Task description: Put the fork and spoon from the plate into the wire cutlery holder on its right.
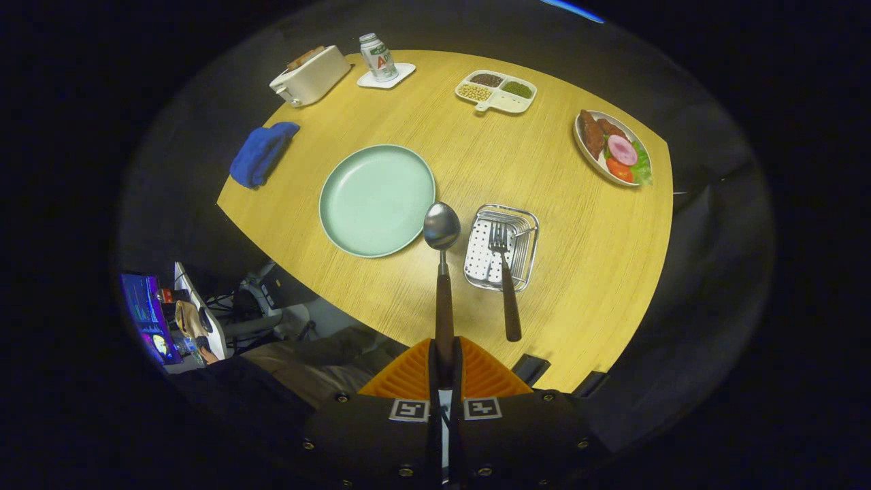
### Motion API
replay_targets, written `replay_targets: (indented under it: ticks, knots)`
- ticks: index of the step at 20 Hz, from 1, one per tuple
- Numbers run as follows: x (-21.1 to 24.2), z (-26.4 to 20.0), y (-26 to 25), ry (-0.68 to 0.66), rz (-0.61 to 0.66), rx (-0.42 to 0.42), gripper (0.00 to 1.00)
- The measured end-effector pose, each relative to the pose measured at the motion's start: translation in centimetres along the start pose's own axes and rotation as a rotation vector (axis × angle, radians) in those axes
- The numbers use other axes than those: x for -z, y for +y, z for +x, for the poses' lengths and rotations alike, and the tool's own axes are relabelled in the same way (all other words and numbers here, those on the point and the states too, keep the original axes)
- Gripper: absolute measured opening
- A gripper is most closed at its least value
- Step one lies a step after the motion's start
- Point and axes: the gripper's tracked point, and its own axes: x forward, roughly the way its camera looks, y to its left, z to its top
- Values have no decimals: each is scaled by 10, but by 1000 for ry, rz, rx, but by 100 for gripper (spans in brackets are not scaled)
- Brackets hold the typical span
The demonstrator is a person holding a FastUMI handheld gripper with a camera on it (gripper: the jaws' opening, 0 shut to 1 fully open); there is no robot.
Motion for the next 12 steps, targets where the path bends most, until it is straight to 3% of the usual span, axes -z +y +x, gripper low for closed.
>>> replay_targets:
  ticks: [12]
  knots:
    - [11,-7,-35,31,83,12,4]
